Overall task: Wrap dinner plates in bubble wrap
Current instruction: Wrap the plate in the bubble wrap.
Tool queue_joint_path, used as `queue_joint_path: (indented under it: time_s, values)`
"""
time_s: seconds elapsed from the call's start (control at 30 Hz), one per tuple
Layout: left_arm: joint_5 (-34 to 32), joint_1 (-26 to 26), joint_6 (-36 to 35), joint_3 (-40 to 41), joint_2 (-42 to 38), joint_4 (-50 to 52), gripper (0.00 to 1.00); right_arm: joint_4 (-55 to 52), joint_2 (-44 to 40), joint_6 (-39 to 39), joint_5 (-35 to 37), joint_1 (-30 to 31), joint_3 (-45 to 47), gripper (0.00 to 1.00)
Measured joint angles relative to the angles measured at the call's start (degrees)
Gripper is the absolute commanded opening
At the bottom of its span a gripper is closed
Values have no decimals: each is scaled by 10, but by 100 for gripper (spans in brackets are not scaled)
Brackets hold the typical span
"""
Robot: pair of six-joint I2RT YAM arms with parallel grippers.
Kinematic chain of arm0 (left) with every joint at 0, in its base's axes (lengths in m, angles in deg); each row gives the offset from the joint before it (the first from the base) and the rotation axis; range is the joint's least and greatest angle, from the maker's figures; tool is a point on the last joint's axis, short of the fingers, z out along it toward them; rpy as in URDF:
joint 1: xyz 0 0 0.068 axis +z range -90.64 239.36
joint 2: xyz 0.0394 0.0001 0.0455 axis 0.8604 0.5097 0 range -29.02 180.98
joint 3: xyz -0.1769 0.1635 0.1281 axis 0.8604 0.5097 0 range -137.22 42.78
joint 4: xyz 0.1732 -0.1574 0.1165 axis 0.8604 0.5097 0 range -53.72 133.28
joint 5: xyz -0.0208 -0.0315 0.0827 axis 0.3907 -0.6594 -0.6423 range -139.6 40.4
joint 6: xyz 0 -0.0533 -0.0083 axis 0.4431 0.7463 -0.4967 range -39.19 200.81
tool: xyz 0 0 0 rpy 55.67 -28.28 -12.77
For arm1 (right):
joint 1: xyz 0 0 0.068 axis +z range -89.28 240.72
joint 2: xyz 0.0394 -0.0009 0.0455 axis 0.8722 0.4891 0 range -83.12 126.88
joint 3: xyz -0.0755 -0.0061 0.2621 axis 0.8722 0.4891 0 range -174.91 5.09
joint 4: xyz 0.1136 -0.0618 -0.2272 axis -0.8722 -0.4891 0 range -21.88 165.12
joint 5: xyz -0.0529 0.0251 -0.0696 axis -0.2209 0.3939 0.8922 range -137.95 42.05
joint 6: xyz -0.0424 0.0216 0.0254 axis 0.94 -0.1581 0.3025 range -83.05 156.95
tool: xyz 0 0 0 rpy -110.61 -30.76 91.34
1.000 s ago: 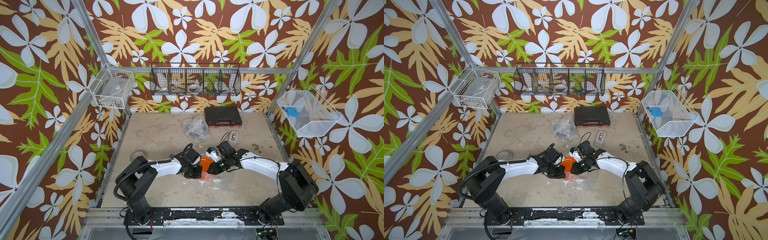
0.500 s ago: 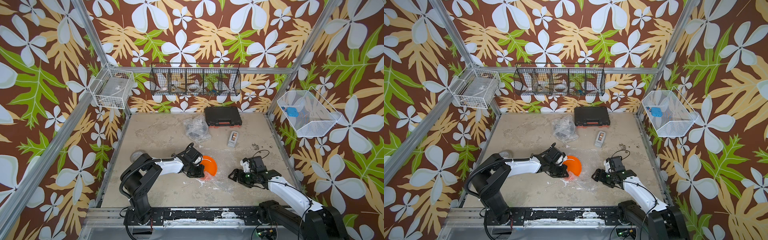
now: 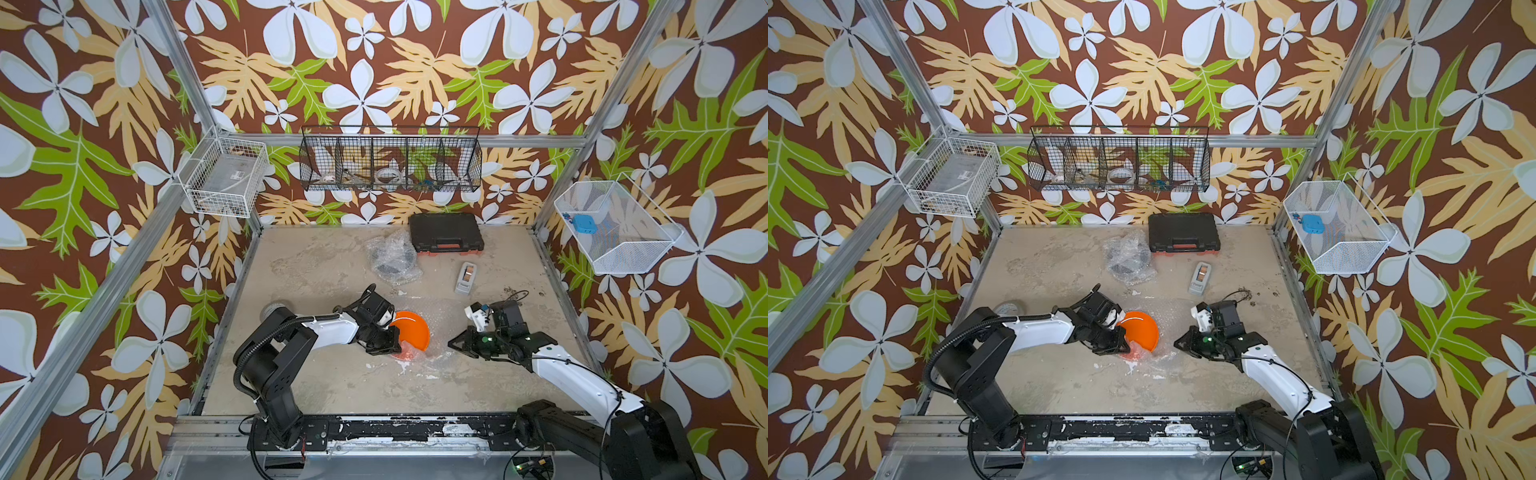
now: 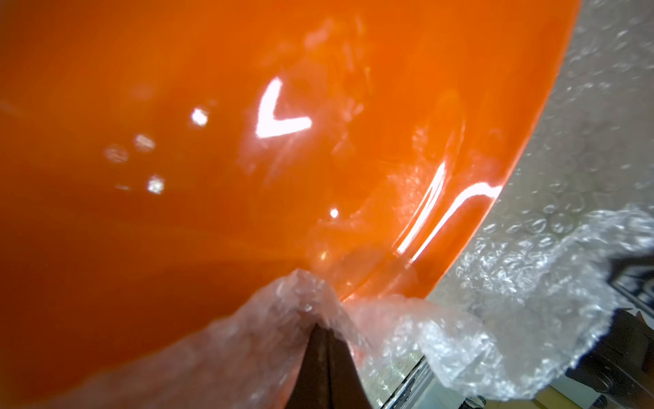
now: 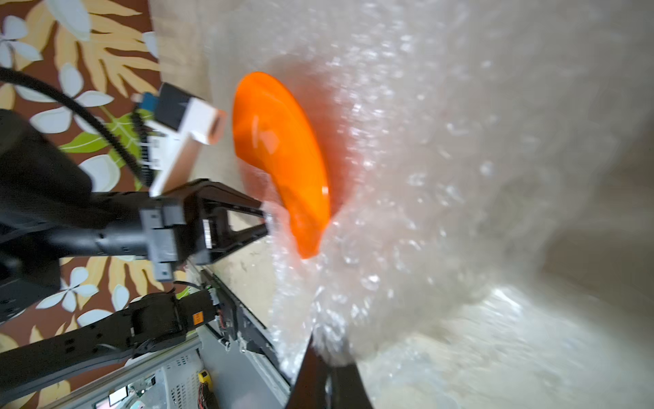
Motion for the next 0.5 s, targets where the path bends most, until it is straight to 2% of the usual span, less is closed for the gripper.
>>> queue_joint_path:
  time_s: [0.1,0.3,0.5]
  values:
    - [9,2,0,7,0,-12,5,52,42,-37,-1,53,-36,0]
    - [8,2,0,13,-9,-15,4,145,177,-97,10,141,-105,0]
    - [-7,5,0,13,-48,19,5,227,286,-141,36,160,-119,0]
